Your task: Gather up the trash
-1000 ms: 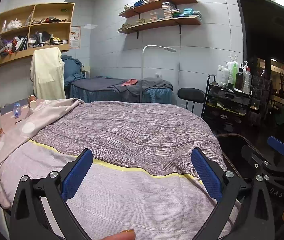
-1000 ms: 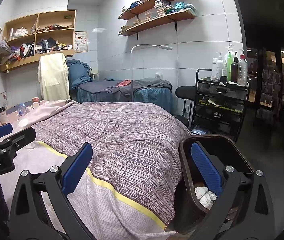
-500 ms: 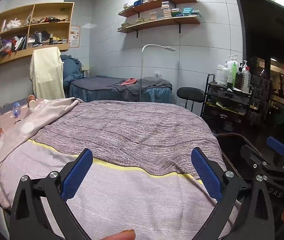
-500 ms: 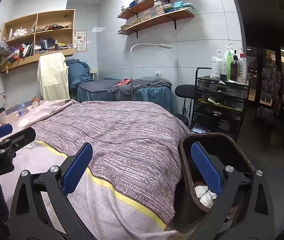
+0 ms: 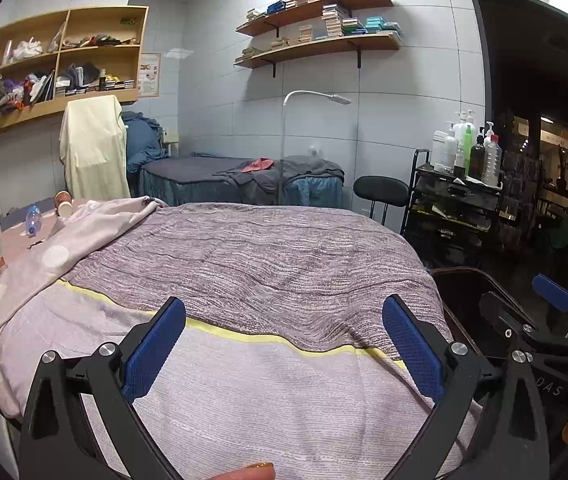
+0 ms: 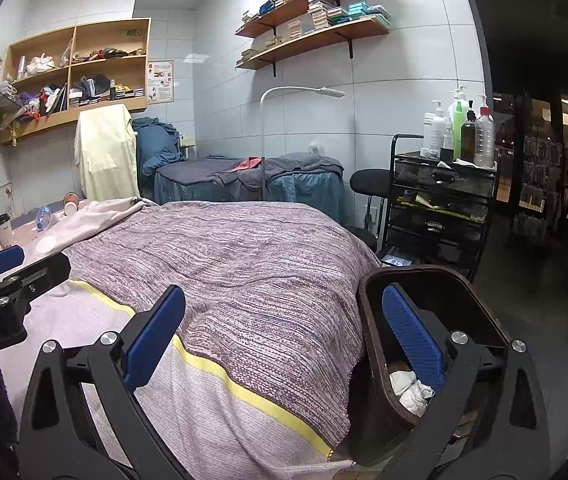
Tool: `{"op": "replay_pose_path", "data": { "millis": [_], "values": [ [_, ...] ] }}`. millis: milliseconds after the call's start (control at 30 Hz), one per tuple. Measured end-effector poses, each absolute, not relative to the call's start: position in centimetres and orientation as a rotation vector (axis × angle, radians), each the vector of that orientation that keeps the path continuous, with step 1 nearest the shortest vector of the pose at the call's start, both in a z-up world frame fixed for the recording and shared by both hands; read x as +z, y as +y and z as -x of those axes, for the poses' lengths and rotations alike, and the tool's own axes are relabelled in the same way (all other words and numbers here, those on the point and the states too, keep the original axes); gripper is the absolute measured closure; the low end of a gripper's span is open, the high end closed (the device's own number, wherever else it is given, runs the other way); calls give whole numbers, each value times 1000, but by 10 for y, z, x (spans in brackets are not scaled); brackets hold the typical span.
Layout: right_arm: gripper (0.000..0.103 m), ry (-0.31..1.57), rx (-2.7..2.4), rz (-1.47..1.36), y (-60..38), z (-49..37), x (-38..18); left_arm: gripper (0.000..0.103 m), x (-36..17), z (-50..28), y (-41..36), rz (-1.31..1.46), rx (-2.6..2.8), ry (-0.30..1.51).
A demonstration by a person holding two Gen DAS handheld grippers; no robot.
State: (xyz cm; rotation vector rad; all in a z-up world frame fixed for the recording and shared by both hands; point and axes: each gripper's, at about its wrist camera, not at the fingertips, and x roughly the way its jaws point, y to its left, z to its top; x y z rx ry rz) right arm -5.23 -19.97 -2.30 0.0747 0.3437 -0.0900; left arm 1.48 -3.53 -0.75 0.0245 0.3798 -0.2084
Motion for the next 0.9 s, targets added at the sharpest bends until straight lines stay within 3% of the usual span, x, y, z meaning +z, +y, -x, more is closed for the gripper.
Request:
{"op": "replay_pose_path", "data": {
  "millis": [900],
  "values": [
    [6,355,-93,-74,-200,49,-27,6,-11,-14,-34,-21,-221,397]
  ]
}}
